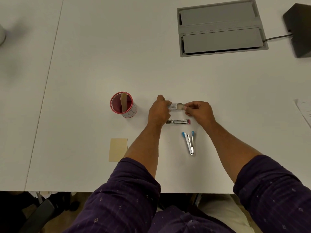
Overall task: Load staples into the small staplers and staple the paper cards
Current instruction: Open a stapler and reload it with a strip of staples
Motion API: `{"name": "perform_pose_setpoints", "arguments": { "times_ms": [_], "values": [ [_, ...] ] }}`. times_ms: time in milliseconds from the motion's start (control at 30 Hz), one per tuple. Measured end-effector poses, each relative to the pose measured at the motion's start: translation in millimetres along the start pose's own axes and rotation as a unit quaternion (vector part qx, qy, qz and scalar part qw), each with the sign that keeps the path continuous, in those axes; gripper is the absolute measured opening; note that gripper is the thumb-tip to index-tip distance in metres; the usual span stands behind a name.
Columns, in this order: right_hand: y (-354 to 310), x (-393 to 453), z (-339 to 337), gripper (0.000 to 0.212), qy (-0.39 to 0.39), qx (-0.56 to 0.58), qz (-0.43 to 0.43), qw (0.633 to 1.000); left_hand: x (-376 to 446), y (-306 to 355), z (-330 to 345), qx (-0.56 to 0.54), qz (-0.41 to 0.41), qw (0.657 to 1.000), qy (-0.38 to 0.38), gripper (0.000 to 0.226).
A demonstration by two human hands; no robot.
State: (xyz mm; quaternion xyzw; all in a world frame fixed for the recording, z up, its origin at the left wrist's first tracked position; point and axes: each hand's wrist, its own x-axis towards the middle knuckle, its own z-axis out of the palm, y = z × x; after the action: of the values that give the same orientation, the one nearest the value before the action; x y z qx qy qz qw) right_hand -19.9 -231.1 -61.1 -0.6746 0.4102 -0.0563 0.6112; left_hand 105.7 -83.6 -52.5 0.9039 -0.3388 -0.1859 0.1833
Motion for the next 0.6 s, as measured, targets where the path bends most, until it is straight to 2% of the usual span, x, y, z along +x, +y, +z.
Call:
{"name": "perform_pose_setpoints", "arguments": {
  "times_ms": [267,600],
  "values": [
    [-7,1,11,0.013,0.027,-0.090,-0.022,0.995,0,0,0,-0.003,-0.002,1.000,-0.002,0.042],
    [-18,-3,33,0.008,0.026,-0.128,-0.039,0.991,-1,-1,-2,-0.012,0.004,1.000,-0.024,0.034]
  ]
}}
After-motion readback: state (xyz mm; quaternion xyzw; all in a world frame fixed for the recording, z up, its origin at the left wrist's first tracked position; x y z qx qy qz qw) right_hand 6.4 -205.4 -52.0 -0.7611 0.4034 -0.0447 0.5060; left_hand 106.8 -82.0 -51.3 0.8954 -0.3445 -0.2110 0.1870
